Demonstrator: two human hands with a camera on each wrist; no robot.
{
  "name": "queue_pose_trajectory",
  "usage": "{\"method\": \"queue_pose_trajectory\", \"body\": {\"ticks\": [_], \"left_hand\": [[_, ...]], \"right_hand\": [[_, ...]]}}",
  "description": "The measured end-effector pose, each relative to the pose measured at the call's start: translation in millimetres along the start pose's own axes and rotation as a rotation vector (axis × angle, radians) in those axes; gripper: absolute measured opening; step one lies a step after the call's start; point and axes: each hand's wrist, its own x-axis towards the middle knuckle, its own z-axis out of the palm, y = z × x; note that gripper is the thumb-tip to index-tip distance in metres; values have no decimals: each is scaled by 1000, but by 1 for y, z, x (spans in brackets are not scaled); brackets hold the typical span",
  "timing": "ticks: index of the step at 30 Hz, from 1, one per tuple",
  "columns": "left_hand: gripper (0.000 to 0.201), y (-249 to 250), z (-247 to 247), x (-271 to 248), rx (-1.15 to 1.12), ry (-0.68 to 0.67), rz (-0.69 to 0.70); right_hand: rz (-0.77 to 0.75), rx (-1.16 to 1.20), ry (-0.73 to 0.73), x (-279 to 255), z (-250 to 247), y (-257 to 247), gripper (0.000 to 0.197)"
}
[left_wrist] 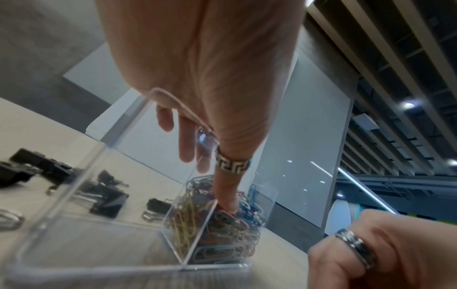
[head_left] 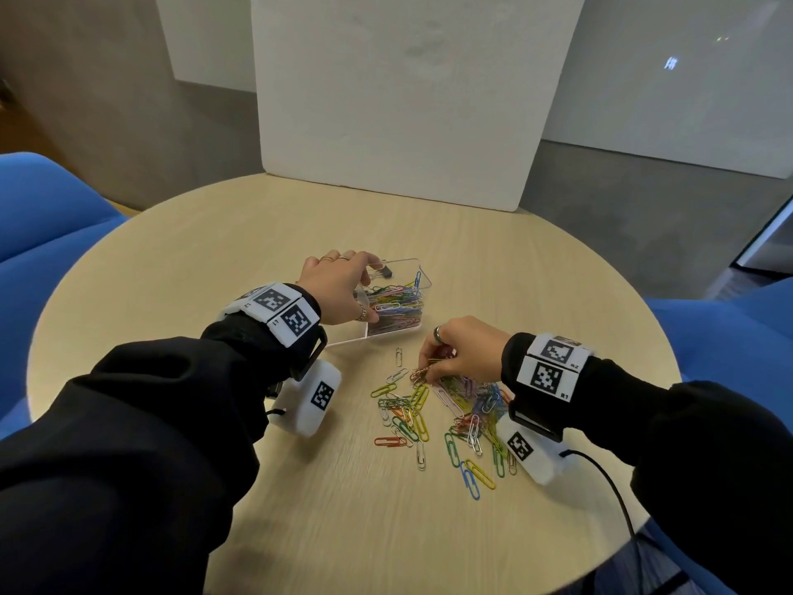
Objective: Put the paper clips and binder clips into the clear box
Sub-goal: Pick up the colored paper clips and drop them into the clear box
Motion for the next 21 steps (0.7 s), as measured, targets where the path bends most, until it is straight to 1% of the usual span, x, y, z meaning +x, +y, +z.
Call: {"method": "queue_pose_trajectory", "body": {"ticks": [2,5,10,13,17,21], "left_hand": [[72,0,0,0,0,1,1],[72,-1,1,0,0,6,3],[71,-1,2,0,0,17,5],[71,0,1,0,4,19,3],[72,-1,2,0,19,15,3],[73,-1,1,1,17,13,7]], "right_hand": [[-9,1,20,1,-5,-1,22],[-3,34,86,5,-23,-6,18],[-22,59,287,21,-66,-20,15],[-36,36,381,37,-78,-24,14],[-53,-11,405,50,-73,-29,16],[-87,-102,371,56,-57,-28,20]]}}
